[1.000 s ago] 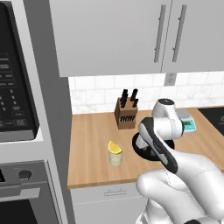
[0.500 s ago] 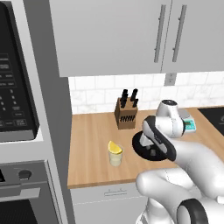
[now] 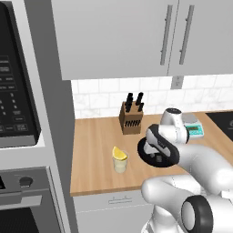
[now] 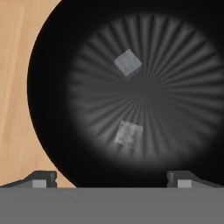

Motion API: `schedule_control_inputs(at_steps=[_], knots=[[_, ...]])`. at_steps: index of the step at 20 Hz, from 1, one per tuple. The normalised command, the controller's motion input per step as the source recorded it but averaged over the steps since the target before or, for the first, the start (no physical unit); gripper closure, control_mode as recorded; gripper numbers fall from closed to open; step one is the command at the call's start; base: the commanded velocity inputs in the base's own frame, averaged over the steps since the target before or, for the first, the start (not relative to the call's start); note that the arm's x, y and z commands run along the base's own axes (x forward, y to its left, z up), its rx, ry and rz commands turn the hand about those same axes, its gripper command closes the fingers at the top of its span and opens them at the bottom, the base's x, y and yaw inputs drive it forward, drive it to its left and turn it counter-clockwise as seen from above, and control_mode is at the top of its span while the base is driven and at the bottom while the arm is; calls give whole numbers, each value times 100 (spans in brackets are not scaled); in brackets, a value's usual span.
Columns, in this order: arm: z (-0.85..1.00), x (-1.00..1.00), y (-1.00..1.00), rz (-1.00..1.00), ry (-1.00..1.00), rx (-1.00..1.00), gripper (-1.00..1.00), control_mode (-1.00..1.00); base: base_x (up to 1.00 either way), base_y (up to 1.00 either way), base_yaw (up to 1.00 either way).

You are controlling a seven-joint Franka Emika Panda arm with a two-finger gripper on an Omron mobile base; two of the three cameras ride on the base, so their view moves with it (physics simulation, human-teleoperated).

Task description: Grab a lemon wedge from the fridge and one ice cube from the ice bowl, and put them in the glass of lemonade.

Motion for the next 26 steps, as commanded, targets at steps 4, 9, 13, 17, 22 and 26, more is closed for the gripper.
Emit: schedule_control_inputs(at_steps=[4, 9, 13, 17, 22, 26], knots=[[-14, 6, 0, -4, -1, 0, -100, -100, 0, 0, 0], [-9, 7, -1, -1, -1, 0, -100, -100, 0, 0, 0], [-3, 31, -13, 0, -2, 0, -100, -100, 0, 0, 0], [-15, 13, -13, 0, 0, 0, -100, -100, 0, 0, 0], [-22, 0, -15, 0, 0, 0, -100, -100, 0, 0, 0], [-6, 0, -12, 0, 0, 0, -100, -100, 0, 0, 0]])
